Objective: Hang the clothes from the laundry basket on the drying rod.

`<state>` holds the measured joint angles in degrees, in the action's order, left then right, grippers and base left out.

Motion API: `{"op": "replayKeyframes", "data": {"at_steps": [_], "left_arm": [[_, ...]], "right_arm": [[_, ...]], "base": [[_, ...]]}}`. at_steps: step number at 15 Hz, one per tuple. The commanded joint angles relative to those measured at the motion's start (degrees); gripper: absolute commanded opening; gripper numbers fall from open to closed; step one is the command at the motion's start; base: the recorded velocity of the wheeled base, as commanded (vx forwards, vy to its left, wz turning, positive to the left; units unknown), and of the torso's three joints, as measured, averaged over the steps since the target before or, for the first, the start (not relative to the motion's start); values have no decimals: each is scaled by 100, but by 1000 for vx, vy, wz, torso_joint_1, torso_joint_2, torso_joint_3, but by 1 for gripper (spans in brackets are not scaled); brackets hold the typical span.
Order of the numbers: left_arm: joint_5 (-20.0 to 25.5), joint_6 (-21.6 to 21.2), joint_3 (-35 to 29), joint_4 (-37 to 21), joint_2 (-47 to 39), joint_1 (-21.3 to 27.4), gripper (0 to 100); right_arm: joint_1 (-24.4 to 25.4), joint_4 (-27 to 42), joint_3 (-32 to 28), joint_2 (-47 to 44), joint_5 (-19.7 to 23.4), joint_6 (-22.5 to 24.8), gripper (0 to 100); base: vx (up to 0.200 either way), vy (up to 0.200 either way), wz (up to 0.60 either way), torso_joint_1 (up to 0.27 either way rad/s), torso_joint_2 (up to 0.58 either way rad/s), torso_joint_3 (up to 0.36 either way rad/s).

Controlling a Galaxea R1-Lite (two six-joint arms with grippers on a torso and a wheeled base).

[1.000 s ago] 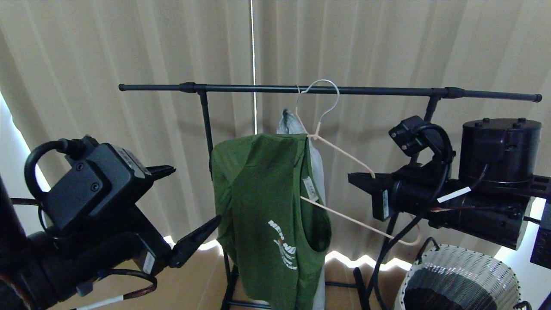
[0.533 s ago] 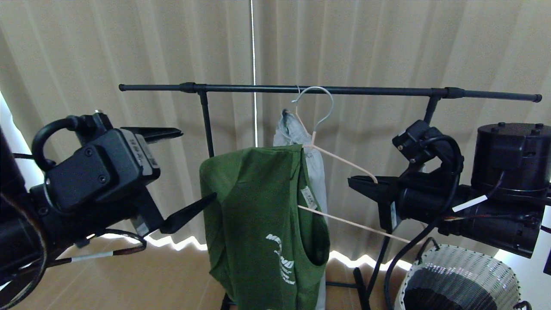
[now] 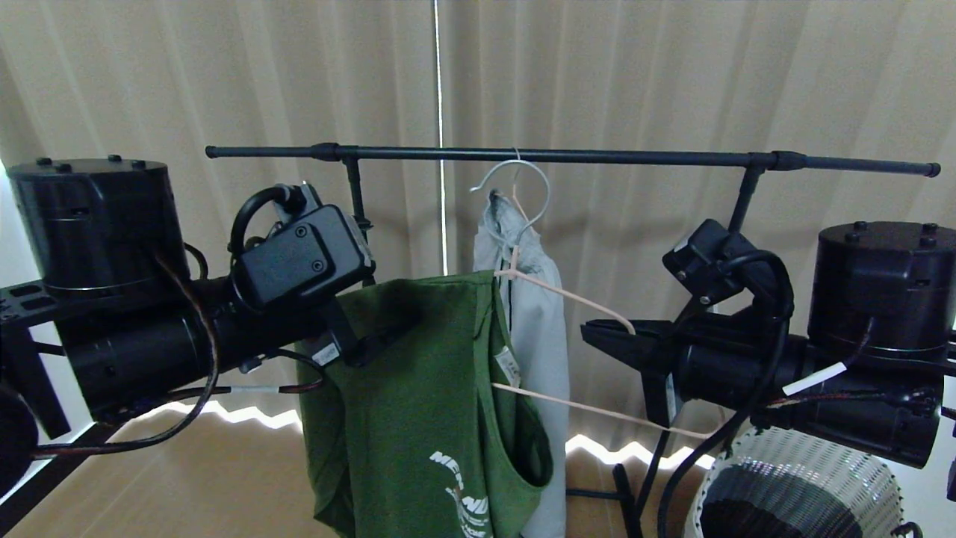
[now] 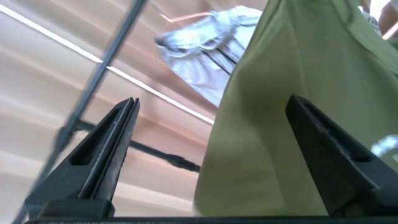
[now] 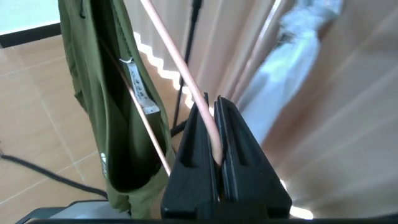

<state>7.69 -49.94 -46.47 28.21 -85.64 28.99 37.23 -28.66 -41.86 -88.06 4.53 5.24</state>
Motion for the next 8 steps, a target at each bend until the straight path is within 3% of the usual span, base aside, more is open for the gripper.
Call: {"op": "replayKeyframes", "data": {"at_steps": [1, 6, 7, 8], "left_arm": [[-5, -6, -73, 18, -252, -7, 100], [-5, -6, -73, 9, -234, 1, 100], [-5, -6, -64, 18, -234, 1, 0], [-5, -6, -55, 9, -234, 1, 0]], "right_arm": [[74, 1, 3, 0, 4, -6, 0], [276, -8, 3, 17, 4, 3, 0], [285, -8, 3, 17, 4, 3, 0], [294, 1, 3, 17, 12, 3, 0]], "base": [[0, 0, 0, 0, 0, 0], [0, 0, 0, 0, 0, 0], [0, 0, 0, 0, 0, 0], [0, 0, 0, 0, 0, 0]]}}
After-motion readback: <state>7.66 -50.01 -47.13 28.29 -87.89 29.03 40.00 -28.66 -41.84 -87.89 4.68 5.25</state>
